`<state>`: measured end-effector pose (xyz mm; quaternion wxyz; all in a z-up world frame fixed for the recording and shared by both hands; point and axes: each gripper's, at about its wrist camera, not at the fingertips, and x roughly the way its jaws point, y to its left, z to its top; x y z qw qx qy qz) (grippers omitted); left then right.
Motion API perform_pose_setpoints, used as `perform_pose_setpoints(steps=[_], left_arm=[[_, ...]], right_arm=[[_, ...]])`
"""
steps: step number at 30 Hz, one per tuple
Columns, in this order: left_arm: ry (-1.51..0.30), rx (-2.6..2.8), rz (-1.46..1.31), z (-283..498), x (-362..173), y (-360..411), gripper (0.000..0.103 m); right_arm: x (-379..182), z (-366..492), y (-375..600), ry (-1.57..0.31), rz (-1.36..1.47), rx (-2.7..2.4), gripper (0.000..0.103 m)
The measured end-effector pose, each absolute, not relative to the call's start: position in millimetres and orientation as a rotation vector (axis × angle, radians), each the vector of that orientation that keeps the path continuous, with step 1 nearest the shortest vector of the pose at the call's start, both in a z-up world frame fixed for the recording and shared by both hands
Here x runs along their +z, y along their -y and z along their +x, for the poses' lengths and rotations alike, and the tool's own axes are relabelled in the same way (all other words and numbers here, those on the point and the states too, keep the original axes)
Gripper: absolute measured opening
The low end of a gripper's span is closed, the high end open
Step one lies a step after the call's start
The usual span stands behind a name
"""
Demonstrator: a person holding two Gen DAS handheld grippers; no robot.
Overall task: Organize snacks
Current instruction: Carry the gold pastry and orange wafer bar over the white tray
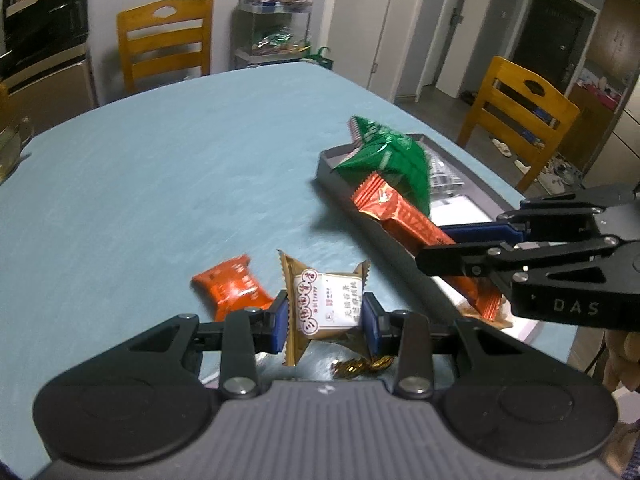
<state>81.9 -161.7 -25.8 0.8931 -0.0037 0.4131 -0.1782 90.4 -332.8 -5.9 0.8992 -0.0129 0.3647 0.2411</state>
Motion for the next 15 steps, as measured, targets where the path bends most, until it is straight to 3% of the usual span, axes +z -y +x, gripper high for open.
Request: perform_pose_setpoints(steps=[15], left_arm=[[-0.843, -0.48, 0.045, 99, -18, 203, 0.034]], right_arm=[[-4, 84, 376, -0.741, 0.038, 0.374, 0.023]])
